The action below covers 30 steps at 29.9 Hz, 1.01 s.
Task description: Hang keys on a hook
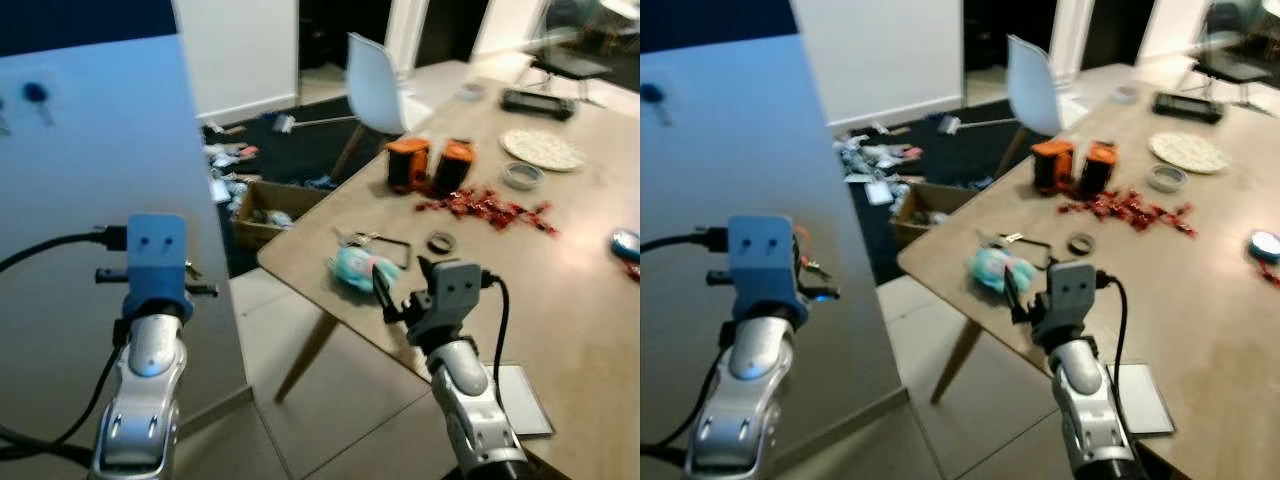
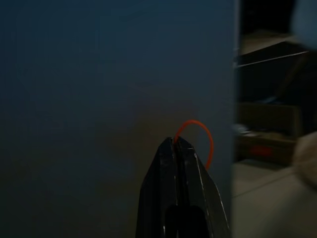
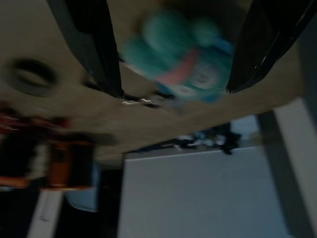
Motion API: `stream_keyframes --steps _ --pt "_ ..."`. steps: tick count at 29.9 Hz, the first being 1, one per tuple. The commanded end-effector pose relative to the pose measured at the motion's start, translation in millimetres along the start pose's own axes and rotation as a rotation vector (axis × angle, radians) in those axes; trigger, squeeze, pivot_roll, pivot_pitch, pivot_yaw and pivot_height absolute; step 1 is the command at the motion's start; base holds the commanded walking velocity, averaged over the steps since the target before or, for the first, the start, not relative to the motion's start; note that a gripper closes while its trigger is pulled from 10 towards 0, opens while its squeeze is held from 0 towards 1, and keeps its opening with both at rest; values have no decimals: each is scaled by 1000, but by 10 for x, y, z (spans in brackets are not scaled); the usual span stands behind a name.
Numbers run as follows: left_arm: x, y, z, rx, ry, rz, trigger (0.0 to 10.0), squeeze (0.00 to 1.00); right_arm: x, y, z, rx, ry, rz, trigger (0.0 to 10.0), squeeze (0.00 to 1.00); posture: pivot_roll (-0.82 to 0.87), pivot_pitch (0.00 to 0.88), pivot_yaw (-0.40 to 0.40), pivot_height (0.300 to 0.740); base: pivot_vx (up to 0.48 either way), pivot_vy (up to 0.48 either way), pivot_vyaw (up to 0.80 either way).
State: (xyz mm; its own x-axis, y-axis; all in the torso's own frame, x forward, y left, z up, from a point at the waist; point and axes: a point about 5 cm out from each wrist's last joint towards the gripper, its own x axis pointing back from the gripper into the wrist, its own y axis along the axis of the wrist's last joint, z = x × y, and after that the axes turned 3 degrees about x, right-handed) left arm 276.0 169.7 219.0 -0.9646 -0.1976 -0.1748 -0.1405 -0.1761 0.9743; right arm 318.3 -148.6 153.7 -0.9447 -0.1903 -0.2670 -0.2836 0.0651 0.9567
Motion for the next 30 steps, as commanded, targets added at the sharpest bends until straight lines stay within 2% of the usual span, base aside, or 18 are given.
stream_keyframes --steps 1,30 --pt "11 -26 23 -26 10 4 10000 0 29 -57 6 1 1 27 10000 0 140 136 -34 740 0 0 781" --pt "17 -41 14 -28 7 8 10000 0 45 -75 16 -3 -1 36 10000 0 143 150 -30 740 0 0 781"
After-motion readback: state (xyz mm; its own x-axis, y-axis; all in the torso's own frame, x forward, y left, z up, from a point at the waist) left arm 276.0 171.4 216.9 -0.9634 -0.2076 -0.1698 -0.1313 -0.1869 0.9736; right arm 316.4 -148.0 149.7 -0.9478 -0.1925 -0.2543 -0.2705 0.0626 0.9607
